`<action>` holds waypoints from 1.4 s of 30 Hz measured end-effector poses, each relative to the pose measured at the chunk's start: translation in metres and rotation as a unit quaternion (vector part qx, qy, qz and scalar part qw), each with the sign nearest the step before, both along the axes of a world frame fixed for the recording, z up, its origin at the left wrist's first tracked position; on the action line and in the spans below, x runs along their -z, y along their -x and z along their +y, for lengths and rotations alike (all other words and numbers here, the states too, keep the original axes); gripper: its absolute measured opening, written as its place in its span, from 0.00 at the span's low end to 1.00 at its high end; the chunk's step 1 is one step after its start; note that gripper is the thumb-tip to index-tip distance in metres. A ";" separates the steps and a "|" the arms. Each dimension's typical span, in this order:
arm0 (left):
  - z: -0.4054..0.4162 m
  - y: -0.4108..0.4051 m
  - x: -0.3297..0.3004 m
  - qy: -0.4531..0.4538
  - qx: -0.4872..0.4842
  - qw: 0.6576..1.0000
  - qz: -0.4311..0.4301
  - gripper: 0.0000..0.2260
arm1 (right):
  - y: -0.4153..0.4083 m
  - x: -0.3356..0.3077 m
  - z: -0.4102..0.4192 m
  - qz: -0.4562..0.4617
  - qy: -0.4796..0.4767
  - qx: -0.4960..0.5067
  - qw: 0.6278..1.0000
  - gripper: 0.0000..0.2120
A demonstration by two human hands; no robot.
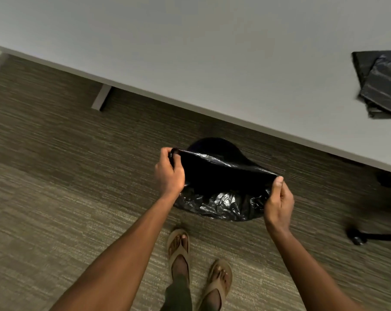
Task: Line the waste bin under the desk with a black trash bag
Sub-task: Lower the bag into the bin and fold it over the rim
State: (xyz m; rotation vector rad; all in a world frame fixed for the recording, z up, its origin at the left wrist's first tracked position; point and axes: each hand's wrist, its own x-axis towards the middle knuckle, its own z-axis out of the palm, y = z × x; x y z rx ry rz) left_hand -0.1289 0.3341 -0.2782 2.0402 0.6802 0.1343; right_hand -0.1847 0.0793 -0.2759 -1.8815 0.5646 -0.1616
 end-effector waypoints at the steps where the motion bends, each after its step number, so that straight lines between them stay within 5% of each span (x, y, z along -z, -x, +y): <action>1: 0.004 0.000 0.011 -0.010 0.000 1.000 0.002 0.05 | 0.000 0.011 0.000 0.008 0.003 -0.006 1.000 0.27; 7: 0.017 0.013 0.065 -0.006 0.033 0.999 0.032 0.05 | -0.011 0.060 -0.004 0.057 0.041 -0.005 0.998 0.28; 10: 0.022 -0.007 0.077 0.007 0.027 0.999 0.045 0.10 | -0.039 0.073 -0.010 0.050 0.050 0.010 0.997 0.17; 15: 0.029 -0.053 0.100 0.115 0.003 0.987 0.111 0.16 | -0.094 0.101 -0.030 -0.003 0.173 -0.058 0.983 0.20; 20: 0.039 -0.086 0.133 0.193 0.078 0.974 0.089 0.10 | -0.131 0.144 -0.044 0.137 0.244 -0.084 0.957 0.19; 25: 0.047 -0.097 0.174 0.336 0.079 0.920 0.186 0.13 | -0.153 0.179 -0.046 0.185 0.203 -0.084 0.958 0.18; 30: 0.040 -0.114 0.212 0.261 0.026 0.958 0.114 0.08 | -0.156 0.200 -0.039 0.137 0.165 -0.096 0.972 0.19; 32: 0.036 -0.121 0.223 0.159 0.036 0.982 0.090 0.02 | -0.158 0.202 -0.036 0.060 0.169 -0.161 0.971 0.16; 37: 0.037 -0.134 0.233 -0.067 0.161 0.985 0.012 0.08 | -0.174 0.213 -0.038 -0.123 0.285 -0.384 0.870 0.17; 42: 0.045 -0.141 0.235 -0.133 0.267 0.953 -0.058 0.10 | -0.195 0.226 -0.039 -0.046 0.348 -0.434 0.830 0.15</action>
